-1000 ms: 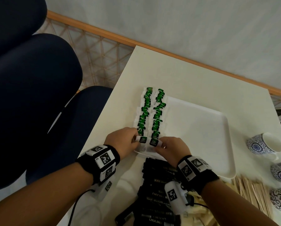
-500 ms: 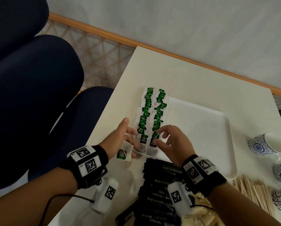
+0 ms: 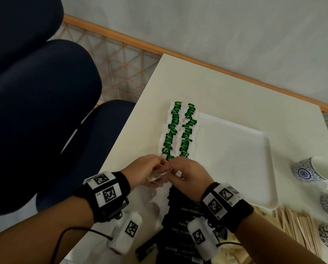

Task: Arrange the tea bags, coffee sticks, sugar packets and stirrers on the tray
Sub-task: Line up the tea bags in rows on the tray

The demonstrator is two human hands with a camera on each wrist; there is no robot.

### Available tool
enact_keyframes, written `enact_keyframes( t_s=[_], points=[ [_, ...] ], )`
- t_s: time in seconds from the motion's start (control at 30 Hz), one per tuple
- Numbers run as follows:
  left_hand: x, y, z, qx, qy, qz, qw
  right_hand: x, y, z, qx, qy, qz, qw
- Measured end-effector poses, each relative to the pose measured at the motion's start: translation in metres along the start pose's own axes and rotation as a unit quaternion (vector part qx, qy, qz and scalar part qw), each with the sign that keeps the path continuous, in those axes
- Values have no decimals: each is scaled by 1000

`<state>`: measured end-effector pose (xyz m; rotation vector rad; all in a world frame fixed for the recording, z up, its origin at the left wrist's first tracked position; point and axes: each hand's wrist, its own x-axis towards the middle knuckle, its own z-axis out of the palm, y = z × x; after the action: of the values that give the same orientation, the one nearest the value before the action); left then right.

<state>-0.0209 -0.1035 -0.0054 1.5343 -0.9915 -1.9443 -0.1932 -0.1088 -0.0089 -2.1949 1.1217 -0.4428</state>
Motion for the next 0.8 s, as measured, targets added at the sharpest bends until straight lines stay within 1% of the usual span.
enact_keyframes(
  t_s=[0.07,0.17,0.27,0.37,0.43,0.47,0.57,0.6,0.67,0.7,0.77,0.8],
  points=[
    [1,-5,-2,56,-20,38,997,1,4,-8,4,3,23,1000],
    [-3,-11,-1,78,-59,87,991,1,3,-17,39,-12,44,998],
    [-2,-15,1,95,-63,110,987,2,0,-21,79,-13,46,996],
    [-2,-13,3,98,-57,132,985,2,0,-23,109,9,41,993],
    [-1,-12,3,87,-34,132,987,1,-1,-24,121,34,38,991],
    [-1,-11,4,89,-14,132,987,0,0,-24,137,43,50,988],
    [2,-8,3,65,27,146,987,-1,-3,-25,237,43,122,963],
    [1,-7,3,52,36,150,987,-2,-3,-24,249,38,137,958],
    [1,-5,4,45,42,157,986,-3,1,-20,201,28,143,969],
    [2,-5,4,49,42,158,985,-3,3,-16,190,37,154,969],
    [3,-6,2,61,52,162,983,-3,9,-11,225,74,194,952],
    [4,-6,0,73,71,166,981,-3,14,-11,233,89,213,945]
  ],
)
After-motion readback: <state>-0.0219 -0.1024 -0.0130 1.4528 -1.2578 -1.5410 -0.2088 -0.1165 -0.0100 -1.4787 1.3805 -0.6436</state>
